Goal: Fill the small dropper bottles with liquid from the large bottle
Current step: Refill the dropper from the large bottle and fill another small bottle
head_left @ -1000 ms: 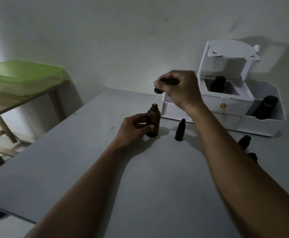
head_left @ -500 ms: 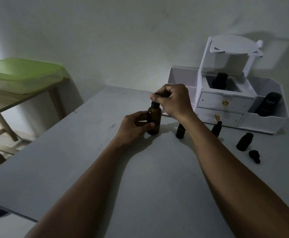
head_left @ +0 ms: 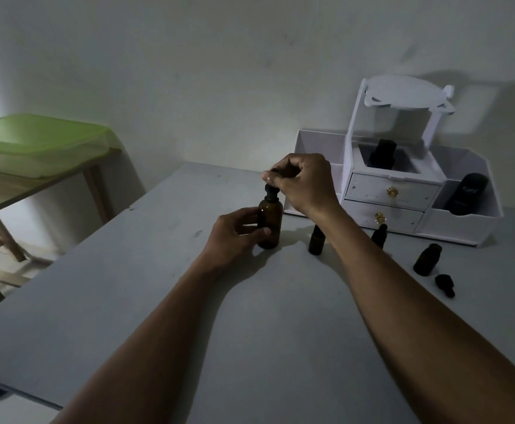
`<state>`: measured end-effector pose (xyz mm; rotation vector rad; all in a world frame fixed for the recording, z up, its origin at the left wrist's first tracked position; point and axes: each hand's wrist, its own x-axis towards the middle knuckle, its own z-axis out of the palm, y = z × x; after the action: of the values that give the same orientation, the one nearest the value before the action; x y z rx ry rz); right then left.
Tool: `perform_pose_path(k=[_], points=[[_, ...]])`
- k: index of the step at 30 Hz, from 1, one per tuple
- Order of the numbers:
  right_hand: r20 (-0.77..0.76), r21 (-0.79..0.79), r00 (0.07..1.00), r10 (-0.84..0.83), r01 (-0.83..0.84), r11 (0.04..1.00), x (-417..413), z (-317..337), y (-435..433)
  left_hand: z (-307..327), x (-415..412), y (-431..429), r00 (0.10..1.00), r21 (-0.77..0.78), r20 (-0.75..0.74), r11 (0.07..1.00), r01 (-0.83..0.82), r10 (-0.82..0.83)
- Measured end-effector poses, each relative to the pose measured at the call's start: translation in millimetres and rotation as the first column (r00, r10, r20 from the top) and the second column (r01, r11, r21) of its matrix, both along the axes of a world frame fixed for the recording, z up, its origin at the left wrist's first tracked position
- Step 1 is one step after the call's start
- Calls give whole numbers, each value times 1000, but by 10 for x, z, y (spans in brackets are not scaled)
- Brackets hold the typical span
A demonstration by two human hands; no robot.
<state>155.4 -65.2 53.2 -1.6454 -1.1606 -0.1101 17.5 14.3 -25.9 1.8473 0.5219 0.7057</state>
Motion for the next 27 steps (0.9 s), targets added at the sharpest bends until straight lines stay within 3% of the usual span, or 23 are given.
perform_pose_path(k=[8, 11, 14, 17, 21, 27], points=[[-1, 172, 999, 43, -42, 984, 1, 613, -157, -49, 2, 38, 999, -5, 32, 1000, -23, 24], [35, 241, 998, 53, -60, 969, 4, 893, -296, -56, -11, -38, 982, 98, 99, 981, -169, 159], [12, 319, 998, 68, -68, 945, 42, 1085, -511, -56, -51, -196, 918, 206, 231, 906, -370, 323], [-14, 371, 998, 63, -53, 927, 133, 1161, -828, 23, -39, -441, 866, 268, 336, 844, -465, 371], [-45, 355, 999, 18, -1, 935, 371, 1105, -1333, 157, 110, -940, 893, 270, 390, 899, -344, 225], [-96, 207, 990, -100, 118, 971, 940, 853, -2061, 212, 579, -1701, 977, 206, 205, 978, 16, -59]])
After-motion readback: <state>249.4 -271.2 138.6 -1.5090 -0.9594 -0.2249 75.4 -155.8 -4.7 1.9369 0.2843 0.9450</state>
